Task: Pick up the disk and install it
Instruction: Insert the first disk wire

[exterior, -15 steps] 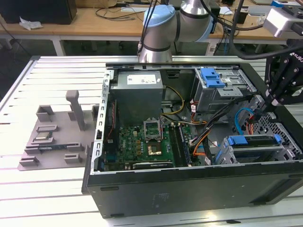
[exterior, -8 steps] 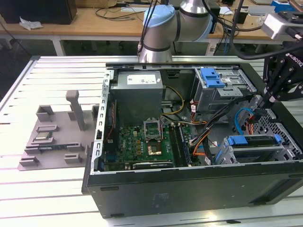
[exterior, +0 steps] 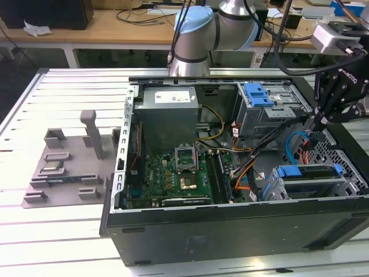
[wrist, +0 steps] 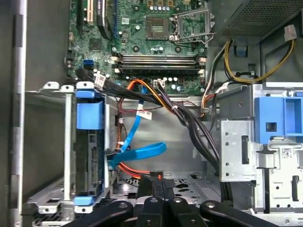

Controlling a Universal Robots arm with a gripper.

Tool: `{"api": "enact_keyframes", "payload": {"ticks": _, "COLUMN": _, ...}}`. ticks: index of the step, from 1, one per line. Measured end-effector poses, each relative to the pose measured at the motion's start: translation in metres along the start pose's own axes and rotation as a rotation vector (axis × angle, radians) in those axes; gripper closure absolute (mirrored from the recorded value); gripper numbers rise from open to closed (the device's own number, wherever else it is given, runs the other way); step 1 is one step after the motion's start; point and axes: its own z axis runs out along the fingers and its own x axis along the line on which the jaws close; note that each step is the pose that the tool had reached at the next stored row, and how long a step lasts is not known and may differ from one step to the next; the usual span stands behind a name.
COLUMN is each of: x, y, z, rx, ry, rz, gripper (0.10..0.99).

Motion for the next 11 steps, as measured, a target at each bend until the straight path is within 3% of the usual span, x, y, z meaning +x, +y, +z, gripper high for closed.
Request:
{"api": "enact_keyframes", "payload": {"ticks": 6, "x": -0.001, "y": -0.0001, "z": 0.0003, "rx": 0.0, "ry": 0.0001, "rz": 0.0, "gripper": 0.973}}
{"api": "enact_keyframes", "payload": {"ticks": 10, "x": -0.0015, "y": -0.0001, "z": 0.0006, "rx": 0.0, "ry": 0.0001, "rz": 0.0, "gripper": 0.725}}
{"api": "enact_keyframes", "payload": {"ticks": 11, "x": -0.0017, "y": -0.0001, "z": 0.0006, "rx": 0.0, "ry": 0.0002, "rz": 0.0, "gripper": 0.725}}
